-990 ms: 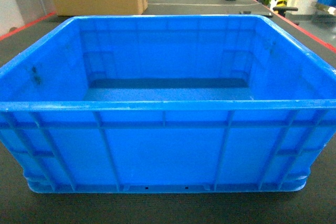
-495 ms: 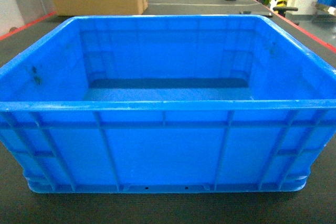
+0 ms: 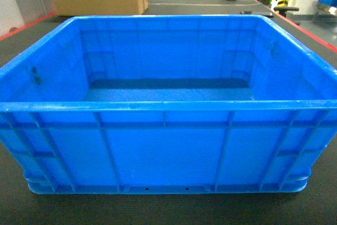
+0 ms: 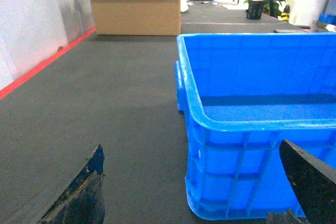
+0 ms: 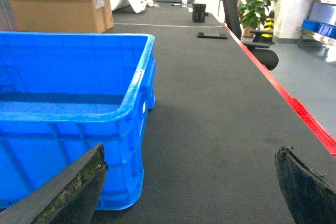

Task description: Place box next to blue box on left shelf

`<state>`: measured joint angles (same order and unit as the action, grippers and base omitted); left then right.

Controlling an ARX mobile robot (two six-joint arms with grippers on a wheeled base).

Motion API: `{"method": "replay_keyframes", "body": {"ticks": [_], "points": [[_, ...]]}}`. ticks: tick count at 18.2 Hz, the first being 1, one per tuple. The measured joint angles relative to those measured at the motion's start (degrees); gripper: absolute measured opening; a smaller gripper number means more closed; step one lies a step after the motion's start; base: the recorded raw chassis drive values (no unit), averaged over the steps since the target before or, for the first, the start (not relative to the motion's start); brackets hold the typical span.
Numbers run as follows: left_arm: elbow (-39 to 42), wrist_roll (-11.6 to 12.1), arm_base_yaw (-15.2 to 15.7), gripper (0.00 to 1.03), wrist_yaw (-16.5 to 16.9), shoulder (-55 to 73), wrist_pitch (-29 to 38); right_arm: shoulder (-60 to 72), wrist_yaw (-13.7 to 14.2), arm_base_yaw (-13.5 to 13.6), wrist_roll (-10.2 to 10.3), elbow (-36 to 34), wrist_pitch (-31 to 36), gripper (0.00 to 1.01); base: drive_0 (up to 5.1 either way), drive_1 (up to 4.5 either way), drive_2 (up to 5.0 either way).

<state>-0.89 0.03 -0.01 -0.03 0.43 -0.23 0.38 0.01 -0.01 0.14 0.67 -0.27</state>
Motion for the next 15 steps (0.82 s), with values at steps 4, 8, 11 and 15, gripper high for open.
{"method": "replay_keyframes", "body": {"ticks": [4,8,11,15], "points": [[0.0,0.0,0.0,0.98,0.0,0.0,0.0,0.0,0.0,0.0,0.0,0.0,0.0,0.98,0.0,0.0,0.0],[-0.98,0.42,-7.02,0.98,-14.64,4.0,-3.26,6.05,20.37,9.25,-0.15,0.94,-2.21,0.98,0.0,0.0,0.0],[-1.57,0.74,-11.93,0.98,-31.91,5.77,-2.34,8.68,38.75,12.24,0.04,0.98,0.17,0.98,0.0,0.0,0.0],[-5.55,0.46,-10.82,0.98,-28.44,21.38,10.58,29.24,30.53,11.5,0.33,7.04,15.04,0.98,0.0,0.0,0.0]]}}
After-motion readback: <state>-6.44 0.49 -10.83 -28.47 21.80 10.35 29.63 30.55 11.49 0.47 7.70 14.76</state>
